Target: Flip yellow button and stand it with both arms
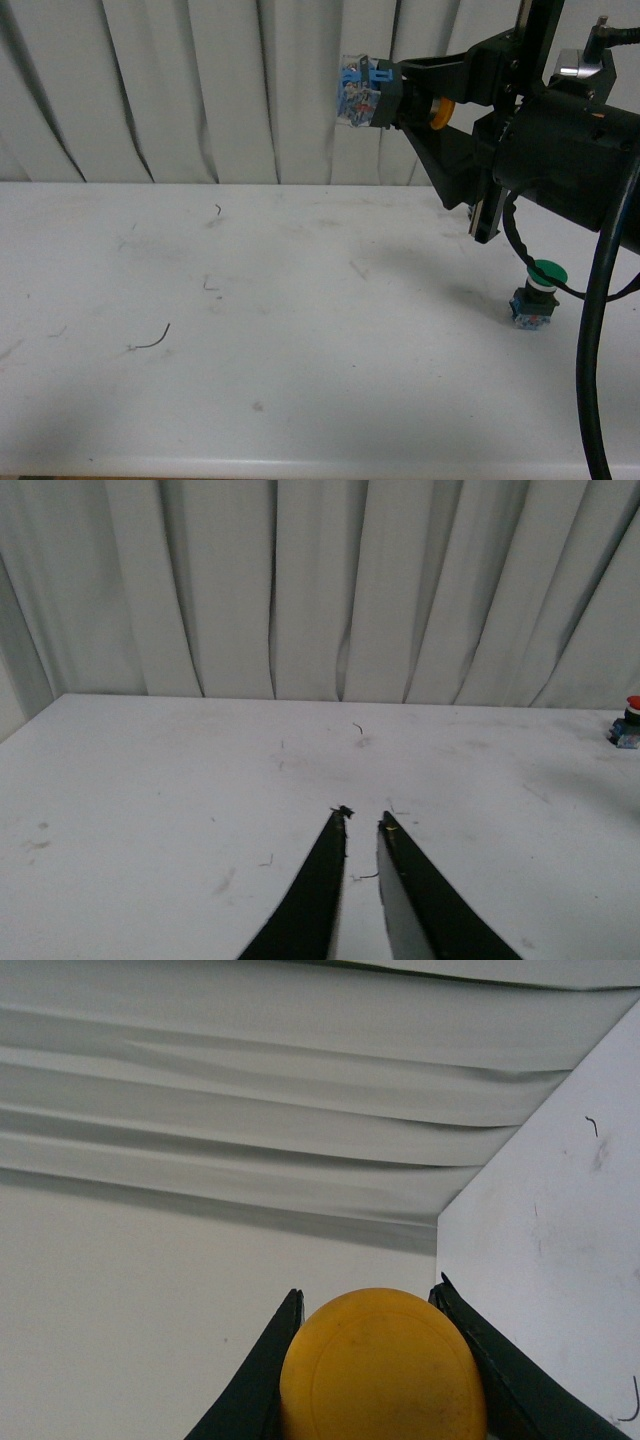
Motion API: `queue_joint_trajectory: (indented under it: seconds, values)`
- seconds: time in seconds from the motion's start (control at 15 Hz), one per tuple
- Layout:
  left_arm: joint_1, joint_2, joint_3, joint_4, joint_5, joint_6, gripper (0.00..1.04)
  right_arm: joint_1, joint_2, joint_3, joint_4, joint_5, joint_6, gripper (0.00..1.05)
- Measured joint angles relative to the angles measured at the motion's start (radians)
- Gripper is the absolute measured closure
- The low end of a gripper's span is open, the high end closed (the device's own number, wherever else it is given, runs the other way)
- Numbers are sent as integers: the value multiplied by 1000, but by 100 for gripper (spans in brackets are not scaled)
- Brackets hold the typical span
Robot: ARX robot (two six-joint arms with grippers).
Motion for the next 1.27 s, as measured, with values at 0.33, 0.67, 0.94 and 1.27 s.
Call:
queue_joint_trajectory:
  seconds: [0.33, 0.67, 0.94, 1.27]
  values:
    - [0, 0, 0, 0, 0, 0, 20, -103, -93, 105, -190, 22, -576, 70]
    - [0, 0, 0, 0, 0, 1, 7, -335, 16, 409, -817, 327, -1313, 70]
    - [0, 0, 0, 0, 0, 1, 7, -325, 123, 515, -930, 422, -1427, 70]
    - [0, 0, 0, 0, 0, 1, 7, -272, 236, 580, -923, 599, -1309, 70]
